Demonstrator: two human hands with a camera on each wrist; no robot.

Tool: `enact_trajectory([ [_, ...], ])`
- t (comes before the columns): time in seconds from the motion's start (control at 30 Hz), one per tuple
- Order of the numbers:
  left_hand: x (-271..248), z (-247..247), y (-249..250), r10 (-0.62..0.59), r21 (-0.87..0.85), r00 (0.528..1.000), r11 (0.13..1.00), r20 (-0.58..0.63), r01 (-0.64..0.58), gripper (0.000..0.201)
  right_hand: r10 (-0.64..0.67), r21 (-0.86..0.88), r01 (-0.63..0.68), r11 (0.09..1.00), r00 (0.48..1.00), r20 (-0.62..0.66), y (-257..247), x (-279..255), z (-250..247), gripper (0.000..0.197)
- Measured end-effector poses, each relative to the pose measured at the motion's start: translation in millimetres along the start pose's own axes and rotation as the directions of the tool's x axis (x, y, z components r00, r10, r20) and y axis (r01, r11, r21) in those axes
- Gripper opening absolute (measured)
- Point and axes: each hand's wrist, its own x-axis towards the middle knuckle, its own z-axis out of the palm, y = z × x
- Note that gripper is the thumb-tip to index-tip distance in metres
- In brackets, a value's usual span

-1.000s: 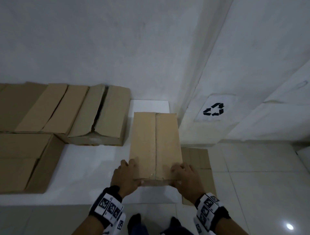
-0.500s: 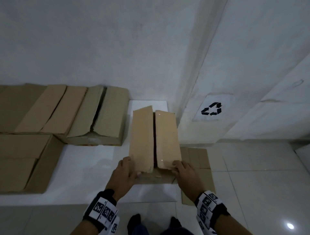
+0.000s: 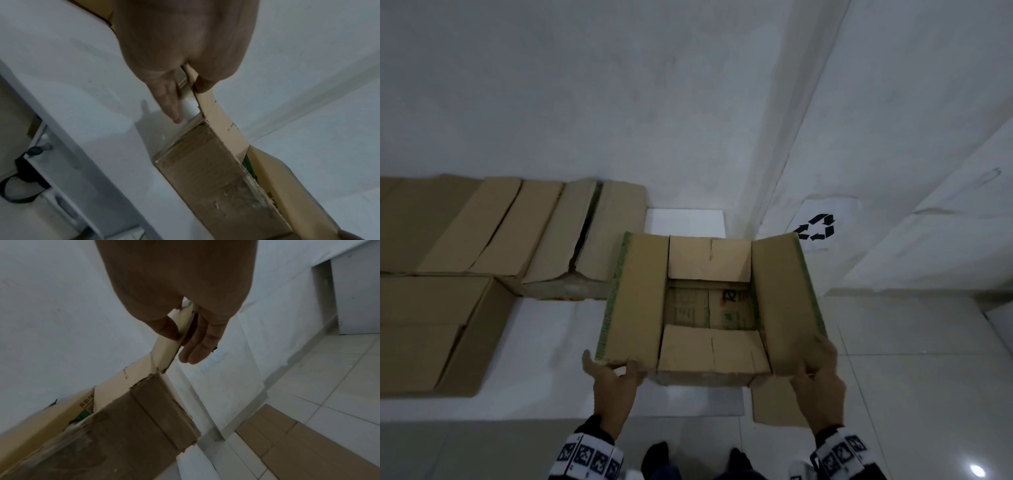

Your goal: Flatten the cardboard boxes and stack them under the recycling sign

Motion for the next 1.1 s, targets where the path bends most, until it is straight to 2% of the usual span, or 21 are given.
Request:
enact_trajectory([
  [0.03, -1, -1, 2, -0.017, 0.043, 0.999, 0.999, -0.050, 0.019, 0.104, 0.017, -0.029, -0.017, 0.999, 1.000, 0.021, 5, 2, 1, 0.060],
  [0.07, 1, -3, 5, -0.021, 0.089, 0.997, 0.996, -0.078, 0.028, 0.111, 0.060, -0.043, -0.059, 0.997, 0.997, 0.044, 9, 5, 2, 0.058],
  [0.13, 8, -7, 11, 0.006, 0.296, 0.998, 0.955, -0.065, 0.014, 0.101, 0.135, -0.114, -0.124, 0.986, 0.986, 0.098, 12, 12, 4, 0.053],
  [0.17, 12, -8, 13, 0.038, 0.442, 0.999, 0.896, -0.019, -0.026, 0.089, 0.137, -0.199, -0.112, 0.974, 0.983, 0.120, 12, 17, 6, 0.050],
  [0.23, 17, -6, 18, 0.088, 0.622, 0.992, 0.773, 0.096, -0.128, 0.078, 0.031, -0.366, 0.037, 0.930, 0.983, 0.179, 8, 22, 12, 0.041],
  [0.27, 18, -4, 23, 0.079, 0.639, 0.987, 0.755, 0.137, -0.149, 0.075, -0.003, -0.377, 0.080, 0.923, 0.979, 0.202, 3, 26, 15, 0.043],
  [0.3, 18, -1, 27, 0.045, 0.625, 0.986, 0.769, 0.159, -0.135, 0.072, 0.013, -0.351, 0.083, 0.933, 0.965, 0.262, -5, 27, 15, 0.054],
  [0.37, 19, 5, 33, -0.046, 0.630, 0.976, 0.770, 0.211, -0.100, 0.073, 0.114, -0.310, 0.026, 0.950, 0.898, 0.426, -12, 30, 19, 0.078],
  [0.43, 17, 11, 37, -0.138, 0.689, 0.948, 0.717, 0.287, -0.104, 0.081, 0.211, -0.226, -0.115, 0.967, 0.860, 0.465, -13, 33, 22, 0.078],
  [0.5, 12, 20, 36, -0.202, 0.698, 0.907, 0.704, 0.369, -0.127, 0.072, 0.251, -0.153, -0.202, 0.967, 0.846, 0.470, -8, 28, 23, 0.070],
  [0.6, 5, 36, 32, -0.192, 0.643, 0.866, 0.745, 0.462, -0.178, 0.048, 0.263, -0.143, -0.221, 0.965, 0.832, 0.488, -5, 19, 27, 0.057],
  [0.73, 6, 38, 24, -0.157, 0.615, 0.860, 0.760, 0.485, -0.208, 0.036, 0.247, -0.128, -0.211, 0.969, 0.836, 0.491, -10, 15, 29, 0.050],
  [0.8, 9, 33, 30, -0.146, 0.570, 0.871, 0.803, 0.469, -0.172, 0.028, 0.247, -0.158, -0.192, 0.969, 0.795, 0.554, -15, 14, 25, 0.048],
  [0.83, 14, 30, 32, -0.120, 0.557, 0.890, 0.814, 0.440, -0.165, 0.028, 0.251, -0.189, -0.170, 0.967, 0.754, 0.607, -20, 13, 23, 0.047],
  [0.9, 30, 22, 37, -0.049, 0.594, 0.942, 0.786, 0.333, -0.169, 0.043, 0.230, -0.253, -0.064, 0.965, 0.669, 0.707, -31, 17, 17, 0.041],
  [0.93, 37, 19, 42, -0.019, 0.622, 0.961, 0.766, 0.277, -0.164, 0.048, 0.198, -0.279, 0.020, 0.960, 0.654, 0.730, -35, 23, 16, 0.035],
  [0.97, 44, 14, 46, 0.007, 0.633, 0.970, 0.756, 0.244, -0.165, 0.049, 0.140, -0.300, 0.133, 0.945, 0.663, 0.735, -40, 29, 15, 0.027],
  [1.03, 55, 6, 51, 0.044, 0.647, 0.974, 0.741, 0.224, -0.182, 0.045, -0.017, -0.374, 0.382, 0.845, 0.718, 0.696, -52, 43, 16, 0.017],
  [1.1, 66, 0, 47, 0.054, 0.664, 0.965, 0.716, 0.255, -0.215, 0.041, -0.179, -0.449, 0.569, 0.689, 0.734, 0.656, -62, 55, 20, 0.044],
])
